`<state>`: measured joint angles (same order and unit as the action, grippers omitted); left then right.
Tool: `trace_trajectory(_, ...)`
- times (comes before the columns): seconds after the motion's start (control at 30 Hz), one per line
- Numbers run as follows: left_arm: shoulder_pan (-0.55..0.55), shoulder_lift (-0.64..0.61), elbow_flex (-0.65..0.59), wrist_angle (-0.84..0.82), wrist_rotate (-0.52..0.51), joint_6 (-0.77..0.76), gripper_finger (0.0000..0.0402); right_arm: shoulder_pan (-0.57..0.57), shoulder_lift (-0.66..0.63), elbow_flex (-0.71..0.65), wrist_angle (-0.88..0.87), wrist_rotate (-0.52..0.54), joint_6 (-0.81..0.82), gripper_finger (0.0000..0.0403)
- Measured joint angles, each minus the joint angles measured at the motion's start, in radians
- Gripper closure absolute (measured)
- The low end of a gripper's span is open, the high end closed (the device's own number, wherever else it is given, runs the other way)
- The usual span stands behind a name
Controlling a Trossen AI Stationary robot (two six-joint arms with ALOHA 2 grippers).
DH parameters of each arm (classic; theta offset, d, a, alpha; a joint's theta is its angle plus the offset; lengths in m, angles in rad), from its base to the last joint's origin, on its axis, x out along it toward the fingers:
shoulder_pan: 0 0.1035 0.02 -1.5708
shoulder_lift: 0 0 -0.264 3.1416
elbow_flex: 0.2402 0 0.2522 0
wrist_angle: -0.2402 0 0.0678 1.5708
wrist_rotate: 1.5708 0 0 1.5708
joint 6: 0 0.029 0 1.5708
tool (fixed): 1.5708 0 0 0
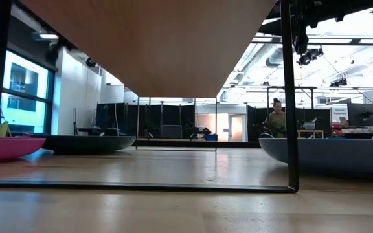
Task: Place and stack plates onto a shelf
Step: Put the black plate on the shelf
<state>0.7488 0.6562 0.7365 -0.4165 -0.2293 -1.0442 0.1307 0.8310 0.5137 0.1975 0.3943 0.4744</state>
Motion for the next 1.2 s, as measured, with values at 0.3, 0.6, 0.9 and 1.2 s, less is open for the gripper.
trace_trajectory(0.3,-0.174,0.071,0.36,-0.453,0.09,0.106,0.0401,0.0,0.0,0.0,0.008,0.0,0.06,0.0292)
trace_trajectory(0.6,-0.295,0.112,0.376,-0.458,0.091,0.047,0.0401,0.0,0.0,0.0,0.008,0.0,0.068,0.0292)
trace_trajectory(0.9,-0.623,0.266,0.376,-0.317,0.194,0.089,0.0401,0.0,0.0,0.0,0.055,0.0,0.042,0.0292)
trace_trajectory(1.2,-0.911,0.482,0.376,-0.27,0.026,0.073,0.0401,0.0,0.0,0.0,0.053,0.0,0.038,0.0292)
